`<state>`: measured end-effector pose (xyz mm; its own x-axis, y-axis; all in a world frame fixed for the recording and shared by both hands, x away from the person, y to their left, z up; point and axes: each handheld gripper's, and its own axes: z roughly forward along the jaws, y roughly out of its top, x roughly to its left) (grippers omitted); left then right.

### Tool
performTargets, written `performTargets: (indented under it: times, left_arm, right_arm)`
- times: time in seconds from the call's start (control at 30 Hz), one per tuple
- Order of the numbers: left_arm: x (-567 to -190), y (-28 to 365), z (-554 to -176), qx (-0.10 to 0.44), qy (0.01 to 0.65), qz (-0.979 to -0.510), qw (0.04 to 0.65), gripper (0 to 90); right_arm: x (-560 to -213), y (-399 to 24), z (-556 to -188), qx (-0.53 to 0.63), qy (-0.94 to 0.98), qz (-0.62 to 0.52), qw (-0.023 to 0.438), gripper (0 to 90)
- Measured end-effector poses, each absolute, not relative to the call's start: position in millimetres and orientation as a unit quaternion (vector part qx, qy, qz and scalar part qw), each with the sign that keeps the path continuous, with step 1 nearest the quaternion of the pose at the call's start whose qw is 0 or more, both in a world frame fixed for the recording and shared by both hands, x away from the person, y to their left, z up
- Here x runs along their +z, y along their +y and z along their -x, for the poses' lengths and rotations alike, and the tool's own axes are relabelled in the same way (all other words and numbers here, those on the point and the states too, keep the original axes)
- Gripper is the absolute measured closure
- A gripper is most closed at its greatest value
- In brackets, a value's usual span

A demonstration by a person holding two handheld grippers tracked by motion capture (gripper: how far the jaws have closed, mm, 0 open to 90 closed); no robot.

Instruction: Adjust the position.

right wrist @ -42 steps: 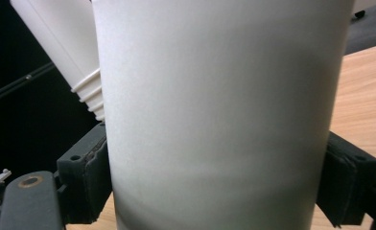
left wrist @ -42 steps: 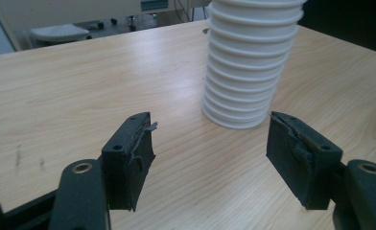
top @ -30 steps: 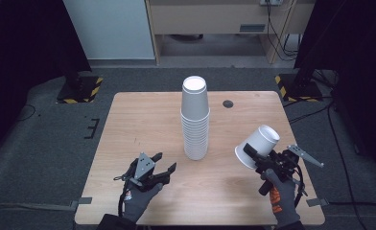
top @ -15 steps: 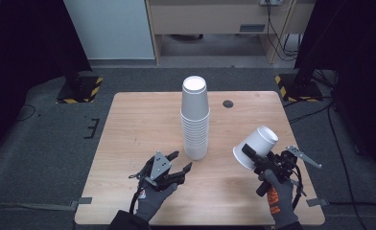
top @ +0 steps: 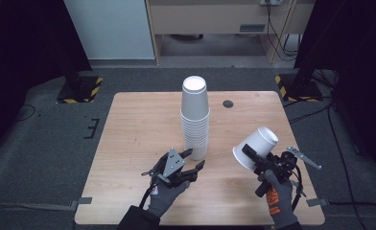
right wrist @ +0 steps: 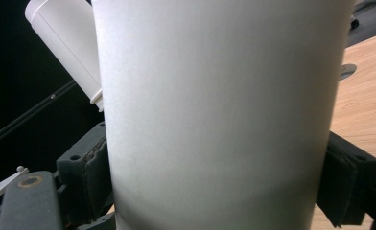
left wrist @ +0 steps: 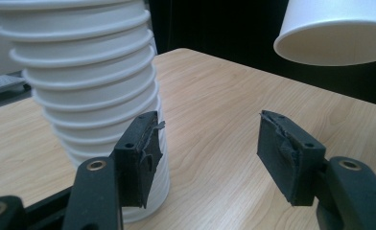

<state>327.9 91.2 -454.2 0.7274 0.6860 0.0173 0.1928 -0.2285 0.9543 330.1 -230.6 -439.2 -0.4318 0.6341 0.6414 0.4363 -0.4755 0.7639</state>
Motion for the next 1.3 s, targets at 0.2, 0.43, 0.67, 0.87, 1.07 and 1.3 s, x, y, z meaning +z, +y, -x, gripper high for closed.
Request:
performTargets:
  times: [0.2, 0.43, 0.67, 0.87, 1.07, 1.3]
  left_arm:
    - [-454, 78, -332, 0.224, 0.283, -0.754, 0.549, 41.6]
    - [-451, 63, -335, 0.221, 0.269, -0.756, 0.554, 43.5]
    - [-450, 46, -338, 0.216, 0.26, -0.754, 0.563, 44.8]
    - [-451, 32, -340, 0.21, 0.253, -0.754, 0.569, 45.6]
    - [-454, 23, -342, 0.208, 0.251, -0.752, 0.573, 46.4]
    - [-456, 12, -344, 0.211, 0.247, -0.748, 0.579, 47.8]
  right_arm:
    - [-439, -231, -330, 0.678, 0.504, -0.53, 0.067, 15.6]
    - [-439, -231, -330, 0.679, 0.503, -0.53, 0.068, 15.7]
    - [-439, -231, -330, 0.68, 0.503, -0.529, 0.065, 15.7]
    - [-440, -231, -331, 0.682, 0.503, -0.528, 0.061, 15.6]
    - [-440, -231, -331, 0.681, 0.502, -0.53, 0.06, 15.7]
    - [-441, -229, -331, 0.68, 0.505, -0.528, 0.057, 15.6]
